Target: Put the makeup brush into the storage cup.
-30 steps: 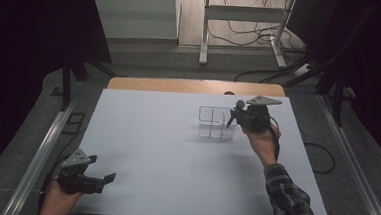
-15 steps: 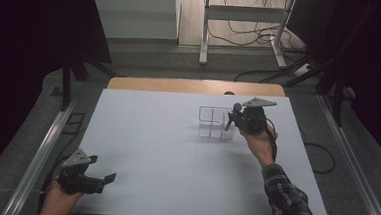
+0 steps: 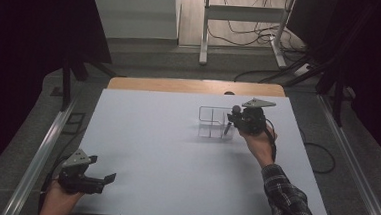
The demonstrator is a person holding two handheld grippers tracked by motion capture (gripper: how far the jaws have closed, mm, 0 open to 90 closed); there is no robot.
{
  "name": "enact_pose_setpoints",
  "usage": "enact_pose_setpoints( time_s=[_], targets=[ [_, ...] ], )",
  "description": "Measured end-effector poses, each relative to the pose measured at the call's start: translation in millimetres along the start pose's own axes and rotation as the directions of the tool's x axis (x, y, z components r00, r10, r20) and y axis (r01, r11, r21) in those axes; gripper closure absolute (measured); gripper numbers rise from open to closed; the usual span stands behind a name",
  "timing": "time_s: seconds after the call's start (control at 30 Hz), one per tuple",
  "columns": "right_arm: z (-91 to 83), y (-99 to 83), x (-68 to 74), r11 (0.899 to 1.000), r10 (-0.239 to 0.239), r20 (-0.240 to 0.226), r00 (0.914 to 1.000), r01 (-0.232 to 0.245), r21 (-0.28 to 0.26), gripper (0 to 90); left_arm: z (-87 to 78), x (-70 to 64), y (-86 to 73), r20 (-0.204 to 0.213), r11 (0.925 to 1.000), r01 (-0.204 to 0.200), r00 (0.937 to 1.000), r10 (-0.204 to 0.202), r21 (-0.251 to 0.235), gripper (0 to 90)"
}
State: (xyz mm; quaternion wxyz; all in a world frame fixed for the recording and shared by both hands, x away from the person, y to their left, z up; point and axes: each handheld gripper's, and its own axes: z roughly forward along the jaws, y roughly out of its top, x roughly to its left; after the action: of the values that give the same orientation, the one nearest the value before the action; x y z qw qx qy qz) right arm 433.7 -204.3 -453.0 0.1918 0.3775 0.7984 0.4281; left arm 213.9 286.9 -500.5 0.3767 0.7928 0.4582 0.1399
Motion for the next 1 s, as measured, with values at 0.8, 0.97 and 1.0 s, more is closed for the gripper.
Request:
enact_pose_setpoints(
  time_s=[0.8, 0.97, 1.0],
  targets=[
    [-8.4, 7.3, 1.2, 1.000, -0.005, 0.013, 0.9999, 0.005, 0.029, 27.7, 0.1, -0.3, -0.4, 0.000, 1.0000, 0.001, 1.0000, -0.001, 0.002, 4.1],
    [-10.9, 8.3, -1.7, 0.999, 0.017, 0.001, 0.9999, -0.017, 0.044, 22.1, 0.0, 0.0, -0.4, 0.000, 1.0000, 0.000, 1.0000, 0.000, 0.002, 4.0],
    [-10.9, 8.3, -1.7, 0.999, 0.017, 0.001, 0.9999, -0.017, 0.044, 22.1, 0.0, 0.0, -0.4, 0.000, 1.0000, 0.000, 1.0000, 0.000, 0.002, 4.0]
  ],
)
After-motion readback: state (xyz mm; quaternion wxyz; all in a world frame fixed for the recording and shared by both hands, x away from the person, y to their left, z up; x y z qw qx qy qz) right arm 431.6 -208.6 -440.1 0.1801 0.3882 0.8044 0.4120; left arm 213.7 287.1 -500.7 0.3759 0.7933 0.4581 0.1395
